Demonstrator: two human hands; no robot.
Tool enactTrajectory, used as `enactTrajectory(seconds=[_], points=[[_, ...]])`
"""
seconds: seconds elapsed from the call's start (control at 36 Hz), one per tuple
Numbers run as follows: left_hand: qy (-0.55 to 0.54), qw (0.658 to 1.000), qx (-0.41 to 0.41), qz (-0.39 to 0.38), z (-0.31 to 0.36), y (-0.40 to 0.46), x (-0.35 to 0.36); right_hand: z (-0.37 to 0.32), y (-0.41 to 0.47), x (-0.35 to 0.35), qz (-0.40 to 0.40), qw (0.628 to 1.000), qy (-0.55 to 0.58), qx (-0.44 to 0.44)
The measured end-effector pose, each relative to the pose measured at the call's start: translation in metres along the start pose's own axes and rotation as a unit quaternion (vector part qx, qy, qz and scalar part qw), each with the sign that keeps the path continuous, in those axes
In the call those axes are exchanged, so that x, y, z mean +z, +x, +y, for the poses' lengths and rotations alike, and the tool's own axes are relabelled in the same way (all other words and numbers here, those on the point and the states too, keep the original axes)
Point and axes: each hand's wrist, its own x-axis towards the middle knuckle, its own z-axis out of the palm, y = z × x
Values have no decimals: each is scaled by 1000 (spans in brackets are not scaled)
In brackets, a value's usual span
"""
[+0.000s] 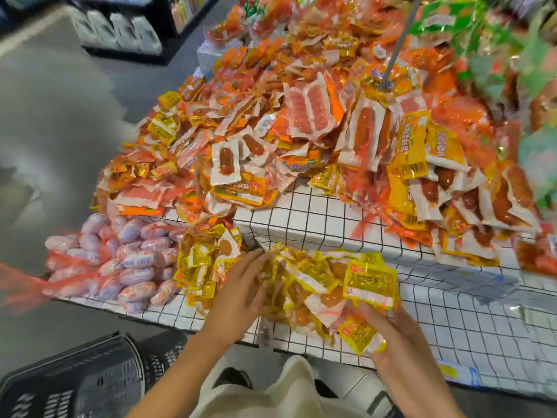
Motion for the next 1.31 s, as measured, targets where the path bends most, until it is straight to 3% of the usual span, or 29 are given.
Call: enactTrajectory(seconds=[0.14, 0.22, 0.33, 0.42, 0.56, 0.61, 0.69, 0.75, 0.81, 0.92, 1.03, 1.31], points=[[-71, 988, -26, 135, 9, -12, -29, 10, 45, 34, -20, 998, 43, 40], [-63, 982, -8, 175, 9, -17, -28, 30, 72, 42, -19, 998, -36, 46], [14, 996, 37, 84, 3, -20, -2, 57, 88, 37, -2, 964, -260, -61], [75, 995, 66, 13, -10, -24, 24, 71, 86, 34, 24, 953, -284, -107], [146, 986, 77, -15, -26, -21, 40, 77, 83, 29, 78, 948, -259, -169], [159, 984, 76, -21, -31, -18, 40, 78, 82, 23, 85, 909, -335, -231], [170, 982, 72, -34, -36, -16, 37, 82, 80, 17, 55, 811, -489, -315], [171, 982, 71, -47, -40, -14, 34, 90, 82, 15, 19, 749, -581, -319], [177, 980, 69, -59, -43, -13, 31, 98, 84, 15, -3, 722, -629, -288], [171, 979, 77, -76, -43, -13, 26, 100, 89, 15, -4, 730, -646, -223], [131, 984, 85, -87, -43, -11, 21, 95, 87, 12, 2, 727, -648, -227], [27, 985, 126, -115, -46, -29, -8, 111, 36, -14, 9, 764, -603, -229]])
